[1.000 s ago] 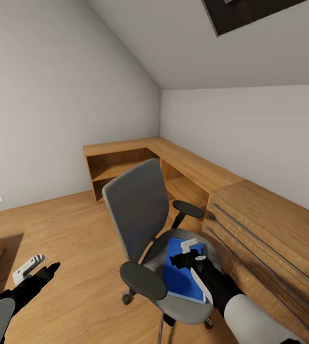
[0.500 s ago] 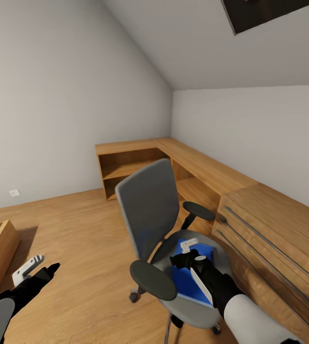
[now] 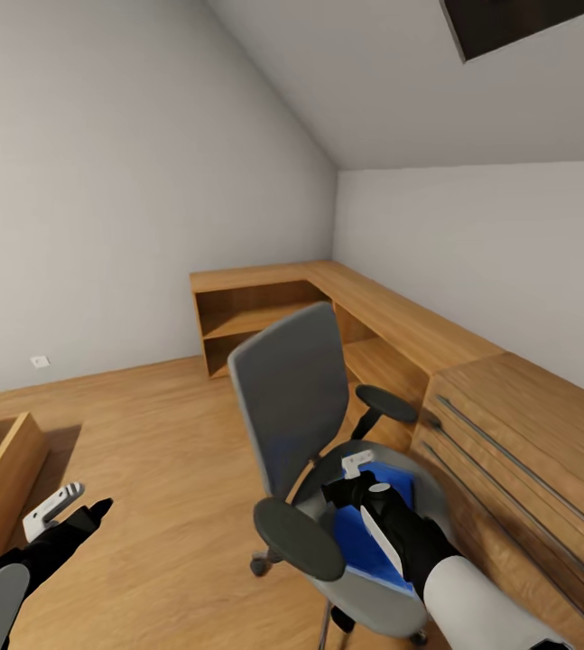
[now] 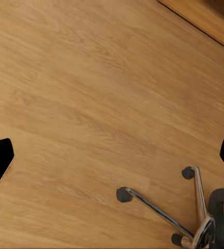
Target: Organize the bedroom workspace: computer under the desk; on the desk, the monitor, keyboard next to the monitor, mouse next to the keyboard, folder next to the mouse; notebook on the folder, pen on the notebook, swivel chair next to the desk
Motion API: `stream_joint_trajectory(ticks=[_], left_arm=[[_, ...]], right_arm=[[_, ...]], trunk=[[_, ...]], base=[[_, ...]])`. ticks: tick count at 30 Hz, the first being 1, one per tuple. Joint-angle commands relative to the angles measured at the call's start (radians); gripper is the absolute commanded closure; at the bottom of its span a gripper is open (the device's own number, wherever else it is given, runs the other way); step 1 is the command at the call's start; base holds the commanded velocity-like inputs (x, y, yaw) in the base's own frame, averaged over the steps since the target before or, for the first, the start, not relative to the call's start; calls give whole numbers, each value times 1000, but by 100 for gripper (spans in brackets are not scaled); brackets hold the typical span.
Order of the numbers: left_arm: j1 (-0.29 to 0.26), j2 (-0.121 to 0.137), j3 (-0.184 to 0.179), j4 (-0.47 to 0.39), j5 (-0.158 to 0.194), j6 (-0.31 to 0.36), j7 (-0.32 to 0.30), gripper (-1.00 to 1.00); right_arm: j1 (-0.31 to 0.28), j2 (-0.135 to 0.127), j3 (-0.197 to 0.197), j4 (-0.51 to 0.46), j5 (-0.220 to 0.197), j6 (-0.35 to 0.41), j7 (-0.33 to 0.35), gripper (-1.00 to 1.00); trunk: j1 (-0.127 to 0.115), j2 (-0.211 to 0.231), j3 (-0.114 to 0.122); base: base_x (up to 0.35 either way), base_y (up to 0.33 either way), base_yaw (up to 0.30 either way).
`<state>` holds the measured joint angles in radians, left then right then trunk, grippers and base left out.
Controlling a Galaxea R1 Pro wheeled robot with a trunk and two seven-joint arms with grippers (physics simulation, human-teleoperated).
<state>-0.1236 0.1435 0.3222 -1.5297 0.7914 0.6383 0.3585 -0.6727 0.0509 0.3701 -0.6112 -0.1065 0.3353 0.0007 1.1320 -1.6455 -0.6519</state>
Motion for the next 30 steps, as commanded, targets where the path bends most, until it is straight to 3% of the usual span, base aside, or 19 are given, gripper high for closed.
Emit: stream_joint_trajectory(ticks=[1,10,27,30], left_arm=[[-1,0,0,-1,3,3,8,-100],[-1,-1,-10,-1,-36,4,7,-100],[-1,-1,-11,-6,-41,2,8,-100],[-1,-1,-11,-6,-41,2,8,-100]], right_arm=[[-1,-1,3,-1,-10,4,-2,-100],[-1,-3,2,-1,-9,4,-1,-100],[-1,-5,2,5,-7,7,-17,-100],[-1,-5,2,12,-7,7,-20,-100]], trunk=[[0,0,-1],[0,0,-1],[0,0,-1],[12,-21,-10]], base=[[233,0,7],[176,0,3],[13,0,0],[0,0,0]])
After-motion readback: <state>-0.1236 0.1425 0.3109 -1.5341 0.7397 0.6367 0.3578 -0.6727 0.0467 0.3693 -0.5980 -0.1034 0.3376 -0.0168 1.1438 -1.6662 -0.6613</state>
